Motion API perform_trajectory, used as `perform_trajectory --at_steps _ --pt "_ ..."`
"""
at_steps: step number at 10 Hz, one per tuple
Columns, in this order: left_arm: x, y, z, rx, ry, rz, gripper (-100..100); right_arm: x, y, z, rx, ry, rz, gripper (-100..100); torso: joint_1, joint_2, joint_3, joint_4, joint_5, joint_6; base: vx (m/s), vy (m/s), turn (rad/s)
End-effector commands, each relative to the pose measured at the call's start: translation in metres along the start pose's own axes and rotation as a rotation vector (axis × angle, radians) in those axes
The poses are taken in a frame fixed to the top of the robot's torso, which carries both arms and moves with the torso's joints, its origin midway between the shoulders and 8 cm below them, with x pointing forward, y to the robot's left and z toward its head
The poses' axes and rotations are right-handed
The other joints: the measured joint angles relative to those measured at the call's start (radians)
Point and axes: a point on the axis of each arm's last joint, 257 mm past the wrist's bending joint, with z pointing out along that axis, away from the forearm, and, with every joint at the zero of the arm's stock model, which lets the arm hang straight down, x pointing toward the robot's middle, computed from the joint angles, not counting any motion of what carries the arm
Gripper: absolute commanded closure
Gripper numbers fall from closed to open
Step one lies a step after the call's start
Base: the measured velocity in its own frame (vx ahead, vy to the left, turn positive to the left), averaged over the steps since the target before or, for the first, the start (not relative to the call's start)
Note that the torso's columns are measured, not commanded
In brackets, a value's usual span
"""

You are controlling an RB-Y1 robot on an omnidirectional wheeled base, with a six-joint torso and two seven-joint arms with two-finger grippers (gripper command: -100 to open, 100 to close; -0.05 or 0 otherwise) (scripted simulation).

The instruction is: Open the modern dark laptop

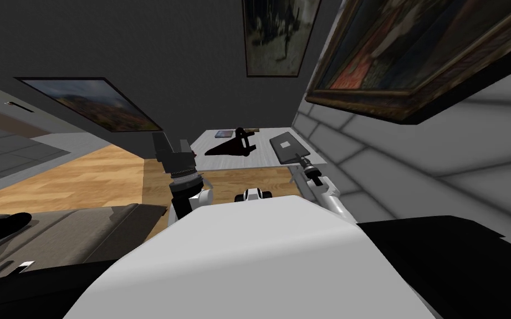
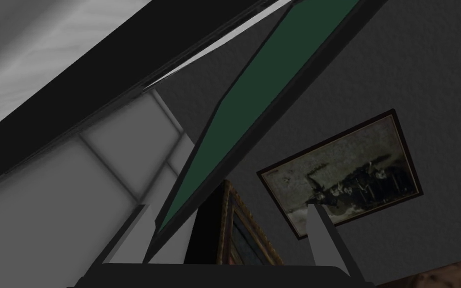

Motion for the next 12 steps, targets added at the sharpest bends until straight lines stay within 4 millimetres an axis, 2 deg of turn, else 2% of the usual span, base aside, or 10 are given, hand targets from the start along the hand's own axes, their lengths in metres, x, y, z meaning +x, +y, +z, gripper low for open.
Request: perform_trajectory --at_steps 1,5,6,7,12 --pt "0.000 0.000 0.000 0.000 0.000 0.000 0 -0.019 -0.003 0.005 0.008 -0.004 -0.001 -100 -0.001 0.002 0.001 0.002 0.001 0.000 -0.024 0.040 0.030" --pt "0.000 0.000 0.000 0.000 0.000 0.000 0 -0.047 -0.004 0.011 0.017 -0.010 -0.004 -100 -0.003 0.003 0.001 0.002 0.001 0.001 -0.030 0.028 0.025" --pt "0.000 0.000 0.000 0.000 0.000 0.000 0 -0.040 -0.004 0.009 0.017 -0.006 -0.003 -100 -0.003 0.002 0.001 0.002 0.001 0.000 -0.012 0.007 0.002" --pt "0.000 0.000 0.000 0.000 0.000 0.000 0 -0.041 -0.005 0.009 0.019 -0.006 -0.002 0 -0.004 0.000 0.000 0.000 -0.001 0.000 0.000 0.000 0.000" --pt "0.000 0.000 0.000 0.000 0.000 0.000 0 -0.042 -0.004 0.010 0.018 -0.007 -0.002 0 -0.005 -0.001 0.000 0.000 -0.002 0.000 0.000 0.000 0.000"
